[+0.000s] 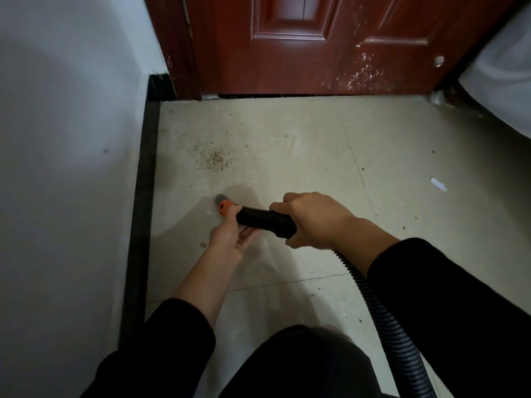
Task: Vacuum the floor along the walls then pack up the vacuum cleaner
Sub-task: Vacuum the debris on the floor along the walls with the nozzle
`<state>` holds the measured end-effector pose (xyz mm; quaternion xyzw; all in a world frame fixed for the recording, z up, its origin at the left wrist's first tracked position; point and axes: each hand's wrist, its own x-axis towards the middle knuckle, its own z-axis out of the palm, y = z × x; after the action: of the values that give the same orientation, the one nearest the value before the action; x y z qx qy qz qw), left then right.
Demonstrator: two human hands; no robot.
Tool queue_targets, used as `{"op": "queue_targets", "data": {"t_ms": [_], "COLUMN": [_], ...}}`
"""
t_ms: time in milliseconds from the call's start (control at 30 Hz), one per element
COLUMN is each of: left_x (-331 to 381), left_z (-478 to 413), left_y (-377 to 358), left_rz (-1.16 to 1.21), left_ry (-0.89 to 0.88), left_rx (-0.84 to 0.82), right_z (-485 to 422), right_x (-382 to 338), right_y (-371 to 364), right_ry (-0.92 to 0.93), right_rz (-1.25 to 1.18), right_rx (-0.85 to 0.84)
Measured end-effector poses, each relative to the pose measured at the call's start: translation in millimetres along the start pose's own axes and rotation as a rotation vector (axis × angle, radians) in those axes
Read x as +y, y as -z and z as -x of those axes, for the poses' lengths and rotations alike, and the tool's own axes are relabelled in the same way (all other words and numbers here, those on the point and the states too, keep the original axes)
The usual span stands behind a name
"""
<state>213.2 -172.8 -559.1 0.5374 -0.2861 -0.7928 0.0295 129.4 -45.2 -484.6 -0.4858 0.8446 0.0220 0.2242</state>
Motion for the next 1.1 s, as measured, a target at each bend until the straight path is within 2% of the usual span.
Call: {"op": "queue_targets", "data": {"t_ms": [200,767,1100], "left_x": [5,25,13], "left_z": [0,-18,-17], "left_y": [14,19,-17], "left_rz": [0.03,-0.009,-0.036], "left_ry": [-0.003,-0.002,0.039], "left_rx": [-0.012,-0.074,-0.108], "right_z": [-8,-24,-8], "right_x": [-13,-16,7], "right_y": [2,6,16], "right_ry": [0.043,-0.012,-0.093], "right_rz": [0.037,0.01,0.026], "right_rx": [-0.014,-0.003,-0.024]}}
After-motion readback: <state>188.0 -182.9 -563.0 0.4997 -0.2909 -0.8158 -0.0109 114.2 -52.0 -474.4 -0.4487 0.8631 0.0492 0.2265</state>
